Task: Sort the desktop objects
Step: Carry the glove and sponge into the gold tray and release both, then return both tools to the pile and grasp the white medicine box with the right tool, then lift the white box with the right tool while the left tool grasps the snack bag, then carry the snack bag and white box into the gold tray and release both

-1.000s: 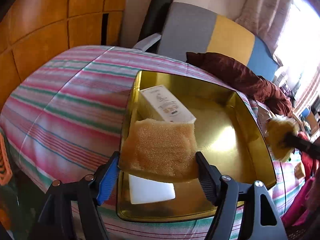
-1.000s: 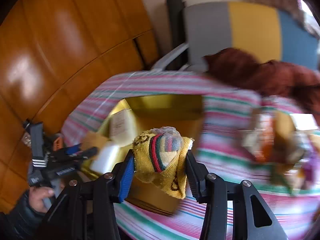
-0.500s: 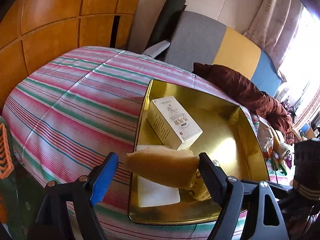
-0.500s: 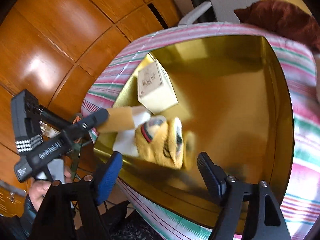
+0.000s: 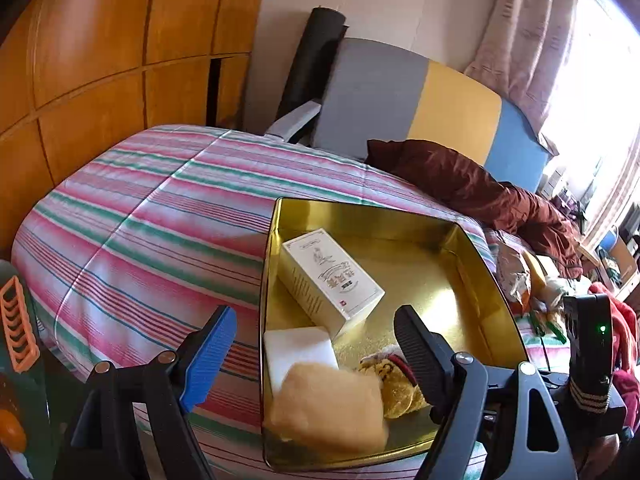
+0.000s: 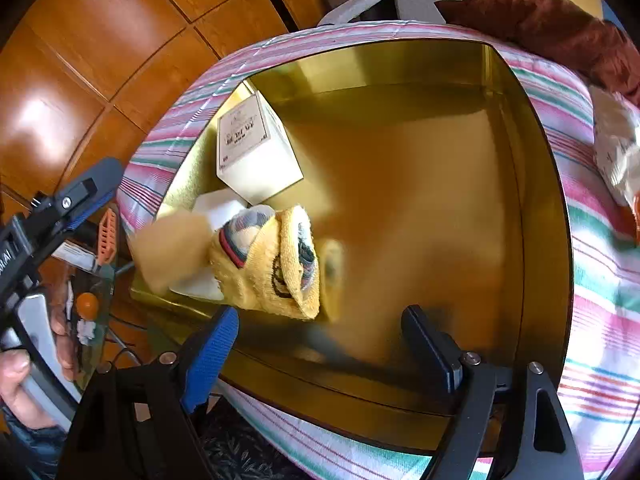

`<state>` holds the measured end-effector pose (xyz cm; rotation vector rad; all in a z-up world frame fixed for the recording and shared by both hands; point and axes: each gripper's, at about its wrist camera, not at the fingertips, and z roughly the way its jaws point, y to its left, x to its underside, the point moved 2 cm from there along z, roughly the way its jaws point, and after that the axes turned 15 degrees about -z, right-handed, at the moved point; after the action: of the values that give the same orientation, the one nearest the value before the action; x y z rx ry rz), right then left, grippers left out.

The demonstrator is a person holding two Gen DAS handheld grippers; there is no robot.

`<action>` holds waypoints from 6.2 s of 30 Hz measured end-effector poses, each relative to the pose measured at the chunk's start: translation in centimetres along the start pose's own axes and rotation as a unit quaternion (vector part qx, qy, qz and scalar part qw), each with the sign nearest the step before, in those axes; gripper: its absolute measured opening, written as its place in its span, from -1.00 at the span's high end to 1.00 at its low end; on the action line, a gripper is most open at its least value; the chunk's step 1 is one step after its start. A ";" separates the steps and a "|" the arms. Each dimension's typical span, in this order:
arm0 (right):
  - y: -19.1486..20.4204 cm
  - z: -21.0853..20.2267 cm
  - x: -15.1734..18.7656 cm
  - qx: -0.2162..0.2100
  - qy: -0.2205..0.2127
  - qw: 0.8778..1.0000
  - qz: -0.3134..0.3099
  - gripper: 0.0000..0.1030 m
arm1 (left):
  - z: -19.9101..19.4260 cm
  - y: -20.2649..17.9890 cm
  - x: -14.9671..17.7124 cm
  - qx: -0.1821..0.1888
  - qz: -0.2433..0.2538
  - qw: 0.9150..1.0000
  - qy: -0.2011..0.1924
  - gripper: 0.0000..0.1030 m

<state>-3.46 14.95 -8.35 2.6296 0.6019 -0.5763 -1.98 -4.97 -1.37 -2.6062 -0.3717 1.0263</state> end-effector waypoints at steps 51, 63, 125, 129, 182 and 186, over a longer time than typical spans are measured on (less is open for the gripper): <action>-21.5 -23.9 10.7 0.177 -0.158 0.946 0.220 -0.70 | 4.4 -22.0 6.1 0.127 0.199 0.962 0.138 -0.58; -31.4 -21.0 4.2 0.137 -0.169 0.916 0.338 -0.56 | 10.0 -26.4 5.0 0.112 0.218 0.956 0.163 -0.59; -32.2 -19.3 -2.8 0.203 -0.140 0.950 0.193 -0.03 | 14.5 -29.7 3.9 0.153 0.197 0.954 0.169 -0.26; -28.0 -20.6 -3.2 0.180 -0.160 0.957 0.163 -0.03 | 11.7 -27.5 3.2 0.154 0.180 0.961 0.145 -0.26; -2.5 2.6 -10.7 0.053 -0.006 0.998 -0.023 -0.12 | 4.9 -1.3 -4.5 0.009 -0.077 0.996 0.045 -0.31; -2.5 2.2 -10.1 0.011 -0.016 1.000 0.001 -0.49 | 4.5 -1.2 -4.3 0.007 -0.073 0.996 0.041 -0.31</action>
<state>-13.60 12.78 -6.17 2.6357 0.5856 -0.6247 -8.31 -4.48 -1.38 -2.5562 -0.5230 0.8676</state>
